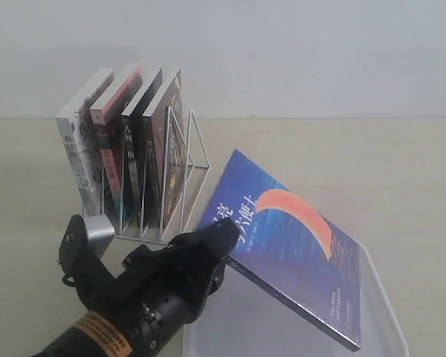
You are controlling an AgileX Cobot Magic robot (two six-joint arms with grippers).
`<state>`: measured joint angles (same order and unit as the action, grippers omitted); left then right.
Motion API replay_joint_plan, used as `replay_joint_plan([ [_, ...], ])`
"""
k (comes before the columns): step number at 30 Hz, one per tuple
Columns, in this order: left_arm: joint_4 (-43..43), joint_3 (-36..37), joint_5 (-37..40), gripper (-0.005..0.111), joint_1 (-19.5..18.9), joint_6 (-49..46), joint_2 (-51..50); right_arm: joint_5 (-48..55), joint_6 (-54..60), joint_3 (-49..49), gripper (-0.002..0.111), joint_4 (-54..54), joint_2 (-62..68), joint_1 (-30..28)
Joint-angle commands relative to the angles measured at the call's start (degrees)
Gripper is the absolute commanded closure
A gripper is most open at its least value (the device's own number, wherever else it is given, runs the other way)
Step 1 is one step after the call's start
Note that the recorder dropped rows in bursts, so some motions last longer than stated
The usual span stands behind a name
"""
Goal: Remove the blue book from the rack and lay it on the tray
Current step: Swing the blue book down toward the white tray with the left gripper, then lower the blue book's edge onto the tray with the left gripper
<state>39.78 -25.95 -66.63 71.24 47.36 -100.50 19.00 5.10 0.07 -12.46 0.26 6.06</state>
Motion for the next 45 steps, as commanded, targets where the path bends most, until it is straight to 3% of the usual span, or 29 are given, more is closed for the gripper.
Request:
replay_joint_plan([
  [1, 3.2, -0.6, -3.3, 0.102, 0.3, 2.3, -1.7, -0.5, -0.1, -0.1, 0.108, 0.3, -0.3, -0.3],
  [19, 0.7, -4.5, -3.3, 0.102, 0.3, 5.8, -9.2, -0.5, -0.1, -0.1, 0.108, 0.3, -0.3, -0.3],
  [45, 0.2, -4.6, -3.3, 0.102, 0.3, 5.8, -9.5, -0.8, -0.1, -0.1, 0.108, 0.3, -0.3, -0.3],
])
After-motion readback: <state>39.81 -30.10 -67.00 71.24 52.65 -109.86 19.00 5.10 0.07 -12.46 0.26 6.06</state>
